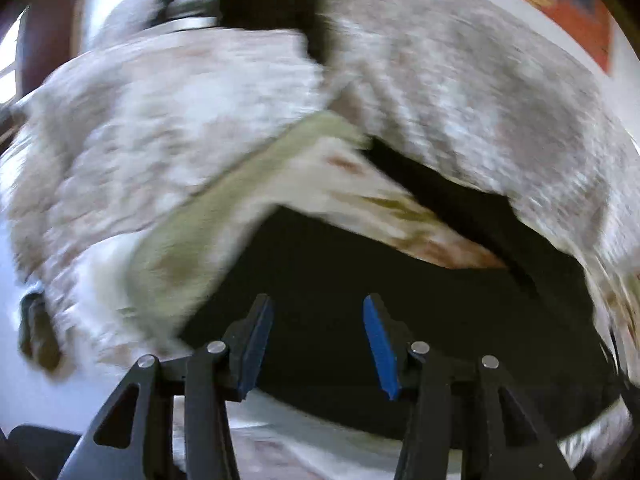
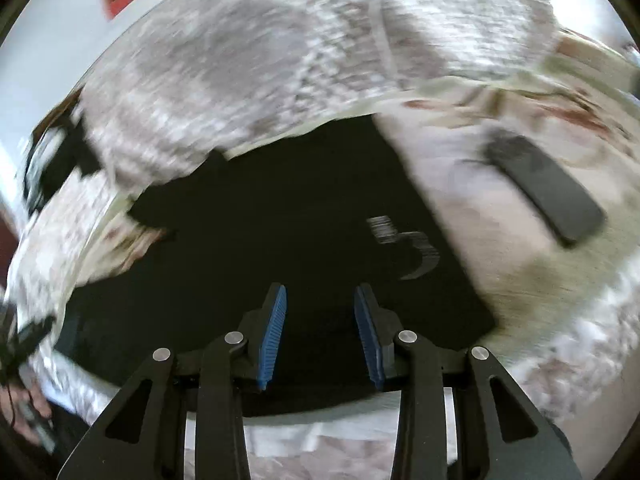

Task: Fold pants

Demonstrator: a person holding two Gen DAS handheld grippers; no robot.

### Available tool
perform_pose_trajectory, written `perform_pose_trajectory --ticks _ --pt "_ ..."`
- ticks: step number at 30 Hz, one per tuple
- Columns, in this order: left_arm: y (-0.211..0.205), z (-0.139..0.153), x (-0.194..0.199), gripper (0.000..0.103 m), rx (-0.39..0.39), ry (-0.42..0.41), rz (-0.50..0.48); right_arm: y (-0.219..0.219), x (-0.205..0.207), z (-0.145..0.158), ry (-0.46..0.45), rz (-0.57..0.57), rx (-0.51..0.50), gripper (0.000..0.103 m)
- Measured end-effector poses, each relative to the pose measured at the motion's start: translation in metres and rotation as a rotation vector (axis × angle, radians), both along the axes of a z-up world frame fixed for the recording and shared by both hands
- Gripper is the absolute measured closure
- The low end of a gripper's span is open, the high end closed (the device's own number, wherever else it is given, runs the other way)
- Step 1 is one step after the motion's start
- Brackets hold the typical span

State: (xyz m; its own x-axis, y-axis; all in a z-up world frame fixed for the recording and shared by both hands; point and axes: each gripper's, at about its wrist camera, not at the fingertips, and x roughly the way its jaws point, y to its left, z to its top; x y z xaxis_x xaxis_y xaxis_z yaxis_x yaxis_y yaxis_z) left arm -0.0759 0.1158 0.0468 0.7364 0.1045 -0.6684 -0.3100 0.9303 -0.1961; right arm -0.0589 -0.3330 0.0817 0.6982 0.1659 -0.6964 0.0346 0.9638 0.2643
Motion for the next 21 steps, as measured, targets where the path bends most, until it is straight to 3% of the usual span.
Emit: perform_pose_trajectory --ticks 4,6,7,13,17,21 --pt "-0.023 -0.011 0.028 0.053 -0.006 0.058 -0.114 0.020 0.019 -0.021 0.065 0.069 -0.045 0.067" --pt "-0.025 -0.027 0.044 0.053 0.023 0.162 -0.093 0.019 0.026 -0.033 0.116 0.067 -0.064 0.067" --pt "-0.024 -0.030 0.045 0.053 0.019 0.172 -0.092 0.017 0.024 -0.032 0.108 0.066 -0.058 0.067" --pt "-0.020 -0.014 0.060 0.053 0.050 0.140 -0.067 0.008 0.027 -0.012 0.044 0.041 -0.066 0.067" --pt "0.002 -0.022 0.078 0.053 0.046 0.181 0.027 -0.004 0.044 -0.025 0.105 -0.027 -0.087 0.067" --pt "-0.004 -0.025 0.078 0.050 0.086 0.173 0.020 -0.003 0.044 -0.027 0.111 -0.018 -0.096 0.063"
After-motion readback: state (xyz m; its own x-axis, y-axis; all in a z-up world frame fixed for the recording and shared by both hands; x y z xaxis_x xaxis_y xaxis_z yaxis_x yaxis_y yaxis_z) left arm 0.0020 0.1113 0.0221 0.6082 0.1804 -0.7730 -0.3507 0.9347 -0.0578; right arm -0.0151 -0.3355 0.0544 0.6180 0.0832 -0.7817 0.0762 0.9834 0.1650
